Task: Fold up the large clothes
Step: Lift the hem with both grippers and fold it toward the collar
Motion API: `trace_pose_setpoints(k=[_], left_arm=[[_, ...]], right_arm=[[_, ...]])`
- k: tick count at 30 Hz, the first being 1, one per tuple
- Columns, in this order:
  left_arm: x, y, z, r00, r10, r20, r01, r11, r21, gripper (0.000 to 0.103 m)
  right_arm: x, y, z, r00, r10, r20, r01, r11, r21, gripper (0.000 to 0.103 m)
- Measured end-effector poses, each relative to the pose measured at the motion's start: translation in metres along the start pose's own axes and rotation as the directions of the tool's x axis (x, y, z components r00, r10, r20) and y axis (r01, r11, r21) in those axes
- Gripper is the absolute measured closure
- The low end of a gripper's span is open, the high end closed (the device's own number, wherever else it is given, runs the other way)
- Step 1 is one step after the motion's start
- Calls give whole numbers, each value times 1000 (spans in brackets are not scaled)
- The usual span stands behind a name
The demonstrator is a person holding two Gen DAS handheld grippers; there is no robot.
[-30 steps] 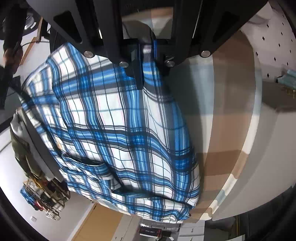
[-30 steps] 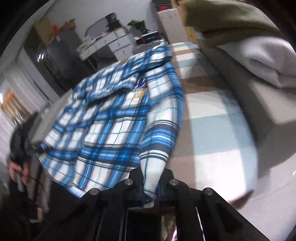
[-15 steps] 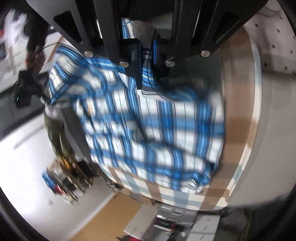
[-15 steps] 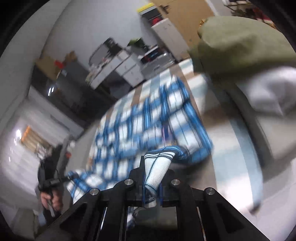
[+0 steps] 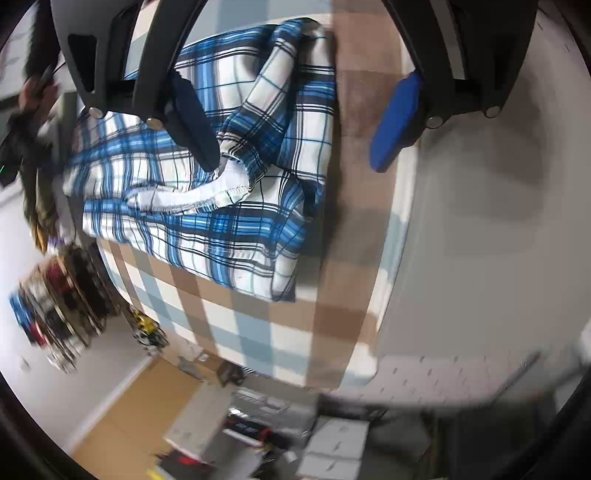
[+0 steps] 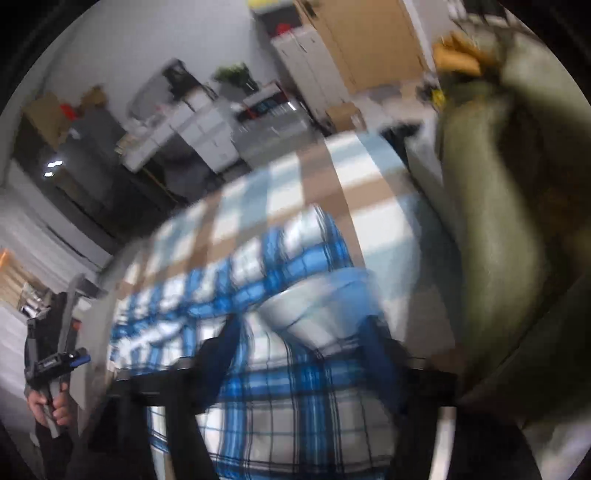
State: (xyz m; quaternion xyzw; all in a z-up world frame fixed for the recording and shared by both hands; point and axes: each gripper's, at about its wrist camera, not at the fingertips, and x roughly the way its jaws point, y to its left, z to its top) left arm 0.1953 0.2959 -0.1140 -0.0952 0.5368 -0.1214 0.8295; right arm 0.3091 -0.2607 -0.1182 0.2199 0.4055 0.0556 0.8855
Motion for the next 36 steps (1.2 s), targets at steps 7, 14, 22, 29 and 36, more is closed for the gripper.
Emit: trace_pose_setpoints(k=[7,14,22,29,36], left_arm=[[39,-46,-24,993,7,-118,27,959,284,22],[82,-69,-29,983,129,-131,-66,912,406,22],[92,-66,-20,983,147,-113,-86,899,429,82],[46,-73,-27,991,130,27,-129,892,433,98],[27,-75,-23,978,128,166,-187,887,422,95]], right_arm=[[14,33,-31,992,-130,-1,121,927,-356,27],[46,38,-56,955,-294,51,274,798,-537,28],[75,11,-39,957,-288,-25,251,870,-424,55],[30,18,-43,980,-177,86,197,902,-384,101],[9,33,-46,974,-135,183,199,895,-400,101]])
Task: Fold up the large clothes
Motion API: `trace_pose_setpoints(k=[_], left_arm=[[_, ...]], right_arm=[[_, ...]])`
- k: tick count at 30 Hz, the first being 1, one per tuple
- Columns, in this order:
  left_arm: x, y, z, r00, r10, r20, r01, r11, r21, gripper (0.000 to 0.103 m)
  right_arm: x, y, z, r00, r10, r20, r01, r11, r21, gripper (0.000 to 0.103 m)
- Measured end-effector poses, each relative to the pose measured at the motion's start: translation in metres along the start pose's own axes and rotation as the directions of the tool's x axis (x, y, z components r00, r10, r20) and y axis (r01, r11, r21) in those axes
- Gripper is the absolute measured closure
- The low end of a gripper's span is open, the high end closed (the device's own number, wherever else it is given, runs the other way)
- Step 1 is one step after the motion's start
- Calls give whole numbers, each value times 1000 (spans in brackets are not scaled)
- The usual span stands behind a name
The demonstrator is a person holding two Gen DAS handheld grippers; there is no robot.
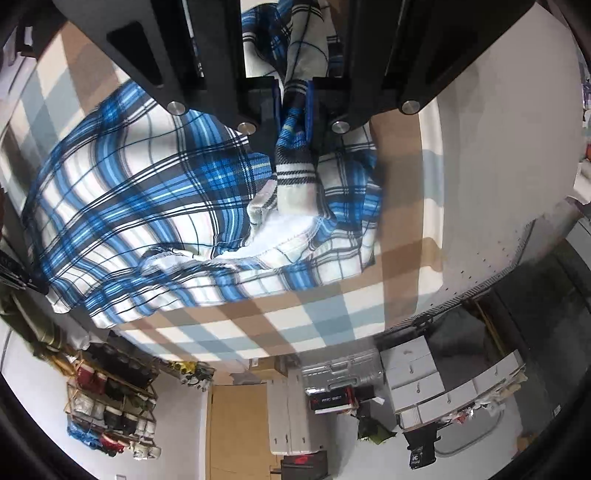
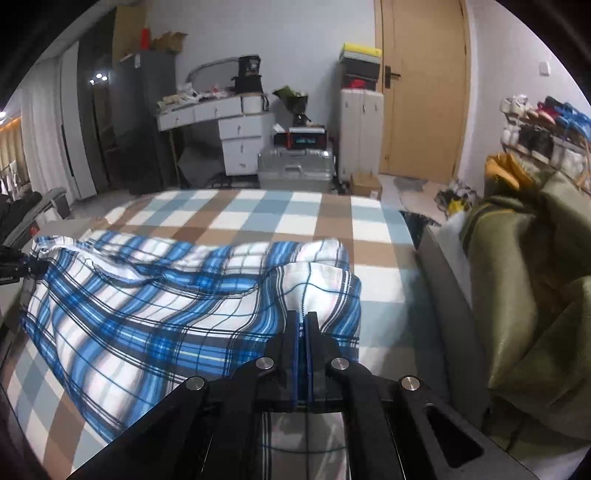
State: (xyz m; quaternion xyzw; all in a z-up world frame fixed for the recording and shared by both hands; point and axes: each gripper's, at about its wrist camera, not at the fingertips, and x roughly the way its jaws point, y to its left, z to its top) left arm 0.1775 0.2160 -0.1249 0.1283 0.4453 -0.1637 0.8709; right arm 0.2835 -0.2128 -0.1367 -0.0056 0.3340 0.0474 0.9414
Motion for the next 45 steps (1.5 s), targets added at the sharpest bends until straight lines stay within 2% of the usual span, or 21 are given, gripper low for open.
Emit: trace_pose_setpoints(k=[1,3,6,7,8,9,10,12,14,16,17,22,25,29,34,37,40,43,44,45], left_arm=[[6,1,-3,1000,-1,-13,1,1000,-3,95],[26,3,-7,996,9,-89,-10,1000,-12,93],[42,7,-8,987,-10,-159,6,1000,-27,90],[43,8,-7,987,-12,-160,7,1000,-29,87],[43,9,-5,988,-23,-150,20,999,-25,79],[44,8,-3,990,-28,-140,26,1000,-18,61],[44,8,-2,991,-18,-132,17,1000,-13,54],[42,7,0,997,3,-82,-3,1000,-3,52],[38,9,-1,999,-26,-46,25,999,-20,53],[35,10,-1,998,-61,-28,60,997,-45,83],[38,10,0,998,-51,-34,50,998,-41,100],[21,6,-2,999,-21,29,22,1000,-18,99],[0,7,0,995,-9,97,11,1000,-22,100],[-41,2,8,970,38,242,-35,999,-15,100],[-52,12,39,953,77,294,-71,997,-30,100],[-34,26,65,962,71,262,-57,996,-62,100],[5,37,87,981,63,183,-46,994,-98,100],[53,37,95,991,92,95,-85,994,-75,97],[71,37,96,993,108,44,-106,993,-54,96],[90,39,95,989,151,0,-151,987,-56,96]], right_arm=[[6,-2,-2,1000,0,-17,1,1000,11,101],[18,-4,-4,998,0,-60,1,1000,23,101],[30,-6,-6,994,-15,-108,18,999,27,96],[33,-6,-6,992,-19,-126,21,1000,20,89],[37,-5,-6,990,-19,-139,21,1000,11,83],[41,-4,-6,988,-24,-151,24,1000,-3,73],[44,-2,-6,988,-35,-153,32,999,-18,68],[50,0,-6,986,-49,-159,43,998,-37,67],[55,1,-6,985,-43,-167,37,999,-35,70],[52,2,-6,988,-34,-151,32,999,-14,99],[49,2,-5,990,-33,-140,32,999,-10,99],[19,8,-4,999,-25,-27,24,999,-30,101],[-7,13,-1,998,-32,57,34,999,-39,101],[-30,16,14,988,-52,145,59,997,-47,101],[-36,13,48,976,-71,204,76,997,-20,101],[-21,11,67,974,-95,203,98,995,-2,101],[16,6,83,985,-122,118,119,992,32,101],[62,3,84,987,-160,3,160,987,32,101],[75,3,81,984,-175,-35,176,984,27,101],[91,2,76,980,-185,-78,187,982,21,101]])
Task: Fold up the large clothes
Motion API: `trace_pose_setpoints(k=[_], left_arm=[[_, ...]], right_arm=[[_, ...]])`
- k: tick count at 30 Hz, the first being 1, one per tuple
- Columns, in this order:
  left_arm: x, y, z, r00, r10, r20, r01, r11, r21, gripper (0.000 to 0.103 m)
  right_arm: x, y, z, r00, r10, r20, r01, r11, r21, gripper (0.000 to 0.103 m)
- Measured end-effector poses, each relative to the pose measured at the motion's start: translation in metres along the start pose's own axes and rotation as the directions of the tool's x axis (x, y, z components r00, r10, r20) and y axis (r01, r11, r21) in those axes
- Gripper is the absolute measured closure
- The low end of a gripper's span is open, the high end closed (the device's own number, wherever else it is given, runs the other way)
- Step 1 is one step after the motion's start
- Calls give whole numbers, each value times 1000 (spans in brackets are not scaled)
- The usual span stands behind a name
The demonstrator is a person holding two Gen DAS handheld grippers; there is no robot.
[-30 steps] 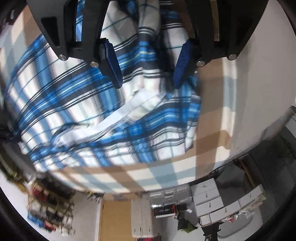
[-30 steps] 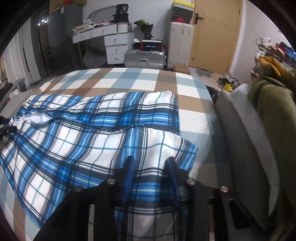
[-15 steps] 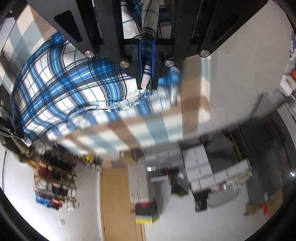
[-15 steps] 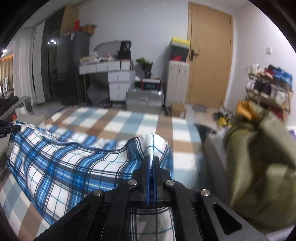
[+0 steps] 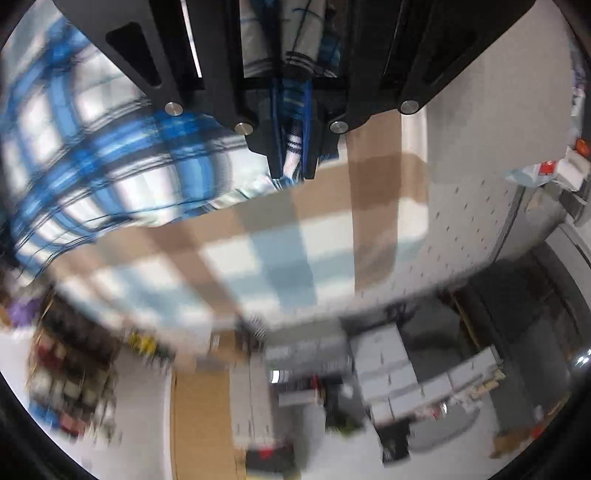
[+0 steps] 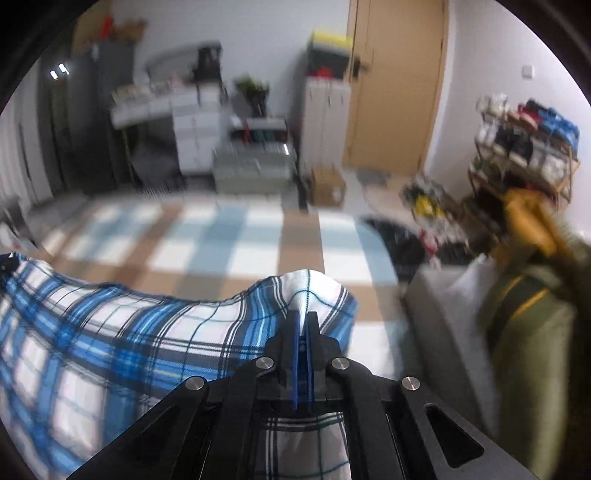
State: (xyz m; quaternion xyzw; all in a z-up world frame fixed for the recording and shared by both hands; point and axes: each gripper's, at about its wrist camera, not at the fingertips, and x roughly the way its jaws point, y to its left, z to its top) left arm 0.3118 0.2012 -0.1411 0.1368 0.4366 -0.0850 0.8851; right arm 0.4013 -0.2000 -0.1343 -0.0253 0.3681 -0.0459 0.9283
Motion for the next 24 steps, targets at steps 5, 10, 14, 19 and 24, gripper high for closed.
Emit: trace_pose_setpoints(k=[5,10,14,19,24], left_arm=[[29,24,-13,995,1,-102,-9,996,-83,73],[-17,50,-29,997,5,-71,-17,984,-176,41],[-50,53,-54,999,-9,-42,3,988,-157,36],[-39,37,-65,997,-34,-65,28,996,-80,33],[3,16,-54,987,-34,-155,32,999,-20,33]], right_arm=[[36,6,-21,993,-24,-115,19,999,-45,95],[-1,8,-32,995,-96,-28,92,988,-120,50],[-44,12,-49,994,-86,67,96,981,-166,40],[-64,18,-75,994,-69,87,85,977,-198,32],[-55,17,-80,997,-60,49,68,979,-191,32]])
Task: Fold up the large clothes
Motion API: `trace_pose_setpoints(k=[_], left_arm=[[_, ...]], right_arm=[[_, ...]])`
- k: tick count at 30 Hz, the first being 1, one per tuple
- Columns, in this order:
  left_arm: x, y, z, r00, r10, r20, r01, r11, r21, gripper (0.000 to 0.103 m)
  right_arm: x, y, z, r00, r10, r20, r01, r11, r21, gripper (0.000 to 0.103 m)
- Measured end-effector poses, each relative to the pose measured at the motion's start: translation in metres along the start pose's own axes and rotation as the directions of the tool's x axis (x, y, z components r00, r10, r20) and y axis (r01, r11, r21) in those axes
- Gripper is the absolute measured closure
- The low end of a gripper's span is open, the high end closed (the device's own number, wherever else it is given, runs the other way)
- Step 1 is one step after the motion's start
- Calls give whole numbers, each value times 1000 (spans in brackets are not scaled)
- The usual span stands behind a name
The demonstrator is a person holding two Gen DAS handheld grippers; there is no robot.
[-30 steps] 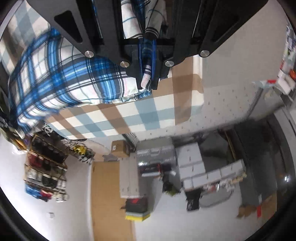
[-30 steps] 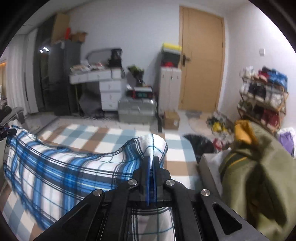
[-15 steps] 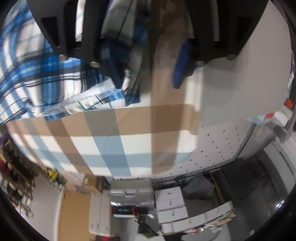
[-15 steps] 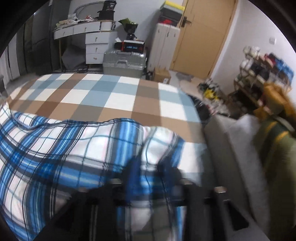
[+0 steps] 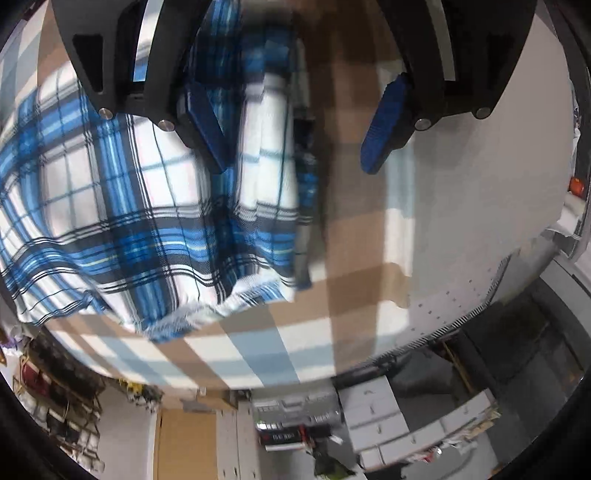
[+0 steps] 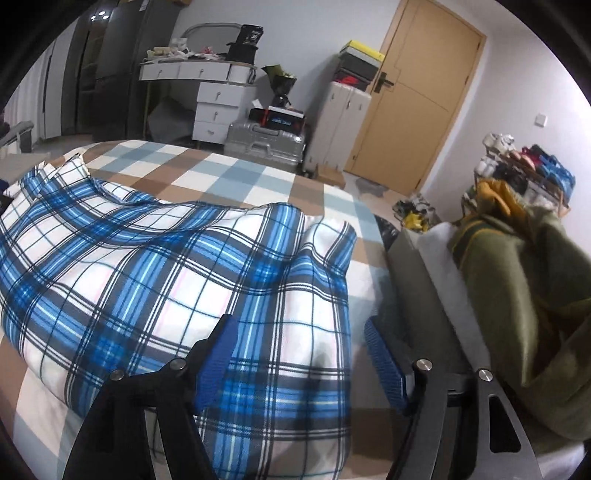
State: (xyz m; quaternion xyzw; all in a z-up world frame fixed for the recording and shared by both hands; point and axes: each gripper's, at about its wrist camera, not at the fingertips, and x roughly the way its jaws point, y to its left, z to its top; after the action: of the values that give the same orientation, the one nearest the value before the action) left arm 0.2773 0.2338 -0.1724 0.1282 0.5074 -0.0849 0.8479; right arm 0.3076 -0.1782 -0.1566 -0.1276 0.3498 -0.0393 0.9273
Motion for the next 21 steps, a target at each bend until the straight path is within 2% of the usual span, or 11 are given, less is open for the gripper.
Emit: trace_pose_setpoints(k=[2,3,4,5,7,8,10,14,16,18,21], left_arm=[[8,1,6,1000,-6,5,6,1000,-9,33],[10,2,10,1000,-17,20,17,1000,-20,43],[10,4,11,999,-43,30,44,998,-36,57],[13,6,15,994,-104,18,104,993,-56,87],[12,5,18,994,-109,5,109,992,-64,91],[8,3,19,995,-93,24,94,994,-49,95],[0,-2,19,997,-69,42,70,997,-22,96],[-28,2,24,989,-38,146,42,999,-26,96],[-44,3,25,979,-42,200,48,998,-27,96],[-51,3,31,972,-3,234,8,1000,-24,96],[-35,10,38,971,26,237,-6,996,-84,96]], right_arm=[[3,-2,3,1000,15,-11,-15,1000,10,32],[9,-4,7,1000,15,-17,-14,1000,16,32],[15,-7,11,1000,21,-23,-20,999,28,32],[21,-9,14,999,37,-34,-35,999,39,32],[40,-13,19,991,102,-81,-97,993,73,36],[46,-15,18,986,134,-99,-125,988,91,43],[62,-20,19,966,217,-141,-195,969,152,90],[55,-32,20,964,249,-91,-224,948,227,98],[40,-40,22,976,217,-29,-204,950,237,100],[29,-44,27,984,178,20,-178,956,233,101],[24,-44,34,991,120,55,-129,967,218,101]])
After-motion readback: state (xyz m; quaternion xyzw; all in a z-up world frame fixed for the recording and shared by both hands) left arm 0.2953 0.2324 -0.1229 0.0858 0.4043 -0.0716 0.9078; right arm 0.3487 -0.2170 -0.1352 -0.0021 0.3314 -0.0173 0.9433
